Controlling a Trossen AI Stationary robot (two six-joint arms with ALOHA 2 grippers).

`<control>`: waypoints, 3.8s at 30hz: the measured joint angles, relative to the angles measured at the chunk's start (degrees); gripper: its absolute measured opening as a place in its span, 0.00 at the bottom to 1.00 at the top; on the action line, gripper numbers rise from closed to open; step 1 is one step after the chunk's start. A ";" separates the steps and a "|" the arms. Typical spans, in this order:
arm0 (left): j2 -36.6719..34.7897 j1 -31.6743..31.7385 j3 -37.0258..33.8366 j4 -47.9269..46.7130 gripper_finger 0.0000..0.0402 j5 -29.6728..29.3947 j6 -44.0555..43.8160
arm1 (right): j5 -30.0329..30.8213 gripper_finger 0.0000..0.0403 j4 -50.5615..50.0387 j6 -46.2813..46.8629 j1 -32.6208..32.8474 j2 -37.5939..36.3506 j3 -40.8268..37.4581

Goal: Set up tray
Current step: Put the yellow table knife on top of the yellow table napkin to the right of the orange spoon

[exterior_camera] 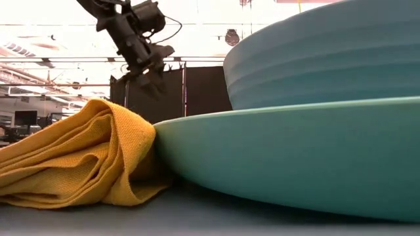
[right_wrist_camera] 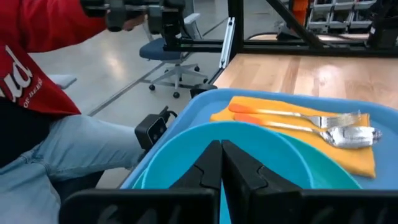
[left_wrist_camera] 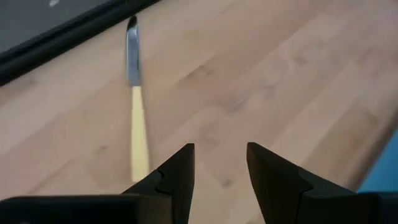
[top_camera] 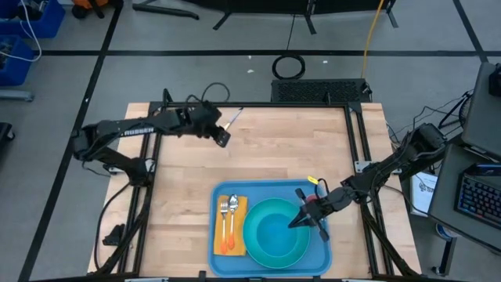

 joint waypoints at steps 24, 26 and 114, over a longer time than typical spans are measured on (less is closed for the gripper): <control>17.07 8.90 0.03 -0.26 0.66 6.50 14.87 | 0.00 0.00 3.04 1.30 0.00 0.02 -3.05; 17.53 8.99 -0.01 -0.48 0.65 6.28 15.01 | 0.00 0.00 3.02 1.30 0.00 0.02 -3.05; 3.78 -19.83 0.03 -0.03 0.19 -27.00 -6.20 | 1.21 0.00 23.93 3.91 -0.96 0.02 -8.67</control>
